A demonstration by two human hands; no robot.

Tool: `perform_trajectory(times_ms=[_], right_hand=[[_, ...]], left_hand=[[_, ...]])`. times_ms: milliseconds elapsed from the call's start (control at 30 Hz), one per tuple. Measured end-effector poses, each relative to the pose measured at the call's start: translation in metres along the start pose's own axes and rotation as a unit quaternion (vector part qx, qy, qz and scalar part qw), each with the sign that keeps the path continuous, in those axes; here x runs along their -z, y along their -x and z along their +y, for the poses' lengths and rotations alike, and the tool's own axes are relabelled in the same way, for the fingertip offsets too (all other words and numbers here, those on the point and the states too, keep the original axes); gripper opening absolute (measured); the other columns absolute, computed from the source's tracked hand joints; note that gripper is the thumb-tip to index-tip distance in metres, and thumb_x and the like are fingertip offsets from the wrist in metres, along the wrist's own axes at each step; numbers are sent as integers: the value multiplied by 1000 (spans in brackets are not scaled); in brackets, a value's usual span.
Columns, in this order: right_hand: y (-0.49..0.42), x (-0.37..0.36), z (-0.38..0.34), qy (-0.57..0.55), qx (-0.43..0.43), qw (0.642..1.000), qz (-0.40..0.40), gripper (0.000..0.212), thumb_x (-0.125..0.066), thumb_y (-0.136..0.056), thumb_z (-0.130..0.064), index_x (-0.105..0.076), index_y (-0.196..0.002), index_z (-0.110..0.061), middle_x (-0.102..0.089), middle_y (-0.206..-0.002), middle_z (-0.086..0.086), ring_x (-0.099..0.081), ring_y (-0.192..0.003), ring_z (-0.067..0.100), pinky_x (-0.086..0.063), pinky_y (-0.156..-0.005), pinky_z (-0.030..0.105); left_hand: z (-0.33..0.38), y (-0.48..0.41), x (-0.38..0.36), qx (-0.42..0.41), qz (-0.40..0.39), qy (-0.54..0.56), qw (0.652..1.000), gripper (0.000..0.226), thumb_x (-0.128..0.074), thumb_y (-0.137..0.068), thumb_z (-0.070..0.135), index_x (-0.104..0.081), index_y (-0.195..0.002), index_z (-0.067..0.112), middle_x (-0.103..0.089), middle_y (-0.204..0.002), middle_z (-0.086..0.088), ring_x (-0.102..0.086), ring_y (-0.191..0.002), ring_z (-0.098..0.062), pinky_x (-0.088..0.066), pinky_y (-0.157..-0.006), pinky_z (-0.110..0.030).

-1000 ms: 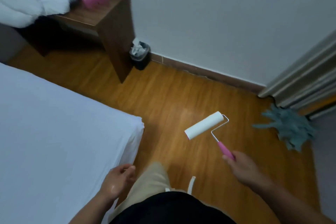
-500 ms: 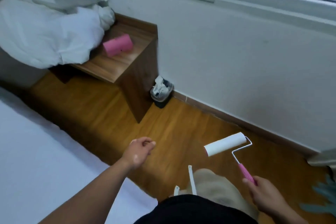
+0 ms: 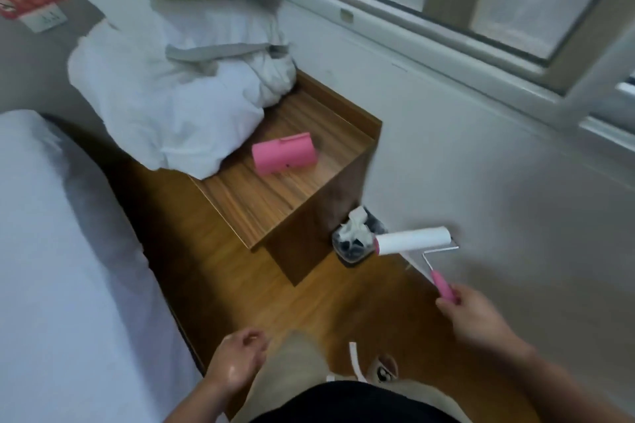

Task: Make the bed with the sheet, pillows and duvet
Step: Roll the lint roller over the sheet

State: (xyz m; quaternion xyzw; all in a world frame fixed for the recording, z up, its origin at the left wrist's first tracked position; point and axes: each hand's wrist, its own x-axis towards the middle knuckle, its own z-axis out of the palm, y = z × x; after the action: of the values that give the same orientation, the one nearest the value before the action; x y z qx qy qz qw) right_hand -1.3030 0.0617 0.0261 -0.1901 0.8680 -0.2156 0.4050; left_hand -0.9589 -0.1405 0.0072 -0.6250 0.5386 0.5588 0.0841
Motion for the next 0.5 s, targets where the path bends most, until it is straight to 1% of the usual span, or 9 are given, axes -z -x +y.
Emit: perform_trajectory(times_ms=[33, 100, 167, 200, 233, 333, 400, 433, 500], right_hand=[[-19, 9, -25, -17, 12, 1000, -5, 8, -58, -98, -18, -59, -99, -10, -54, -64, 4, -53, -54, 22, -43, -56, 38], [-49, 20, -71, -82, 16, 996, -12, 11, -53, -99, -9, -54, -110, -10, -43, -64, 7, -43, -48, 20, -39, -48, 34], [-65, 26, -116, -167, 21, 985, -30, 31, -50, -100, -5, -45, -121, -28, -42, -69, 9, -41, -48, 18, -38, -42, 30], [-68, 27, -136, -204, 25, 978, -38, 39, -49, -101, -4, -45, -123, -35, -44, -72, 9, -41, -49, 17, -40, -42, 29], [-70, 28, -154, -237, 26, 970, -43, 38, -49, -101, -3, -50, -122, -35, -47, -75, 8, -42, -49, 15, -41, -42, 27], [-72, 29, -199, -327, 0, 944, -44, 20, -50, -100, -2, -68, -103, -10, -53, -77, 7, -42, -49, 14, -39, -42, 25], [-70, 30, -225, -360, -15, 932, -37, 16, -59, -96, -10, -72, -90, -4, -57, -76, 11, -45, -51, 15, -39, -44, 25], [-68, 32, -239, -369, -2, 928, -39, 19, -65, -90, -21, -74, -89, -5, -60, -78, 10, -48, -54, 16, -40, -47, 26], [-67, 40, -260, -374, 45, 924, -67, 38, -71, -78, -41, -75, -98, -9, -64, -87, 8, -52, -65, 18, -43, -55, 30]], left_hand=[[11, -11, 7, 6, 10, 13, 1000, 18, -61, -98, 23, -69, -109, 11, -72, -94, -10, -66, -77, -21, -49, -62, -25], [36, -38, 23, 8, 17, 21, 1000, 22, -63, -97, 25, -68, -112, 11, -72, -96, -11, -66, -79, -22, -49, -67, -29], [67, -73, 41, -15, 25, 4, 1000, 27, -64, -96, 28, -65, -118, 12, -71, -101, -11, -67, -85, -23, -51, -77, -34], [85, -92, 52, -37, 34, -24, 998, 29, -63, -97, 32, -63, -121, 15, -70, -104, -8, -68, -90, -22, -53, -83, -36], [105, -110, 65, -61, 43, -60, 995, 33, -62, -97, 36, -60, -125, 19, -69, -110, -6, -67, -95, -21, -53, -87, -36], [170, -163, 104, -134, 70, -176, 973, 51, -62, -94, 45, -50, -138, 21, -66, -120, -5, -64, -106, -22, -49, -91, -32], [212, -194, 126, -203, 106, -225, 947, 63, -66, -91, 46, -45, -144, 19, -64, -126, -8, -61, -113, -24, -47, -94, -32], [232, -211, 135, -243, 126, -248, 929, 68, -68, -89, 46, -43, -145, 18, -60, -130, -10, -58, -117, -26, -46, -97, -34], [266, -246, 148, -299, 148, -303, 893, 78, -73, -84, 48, -39, -148, 18, -51, -137, -12, -52, -124, -29, -44, -104, -40]])
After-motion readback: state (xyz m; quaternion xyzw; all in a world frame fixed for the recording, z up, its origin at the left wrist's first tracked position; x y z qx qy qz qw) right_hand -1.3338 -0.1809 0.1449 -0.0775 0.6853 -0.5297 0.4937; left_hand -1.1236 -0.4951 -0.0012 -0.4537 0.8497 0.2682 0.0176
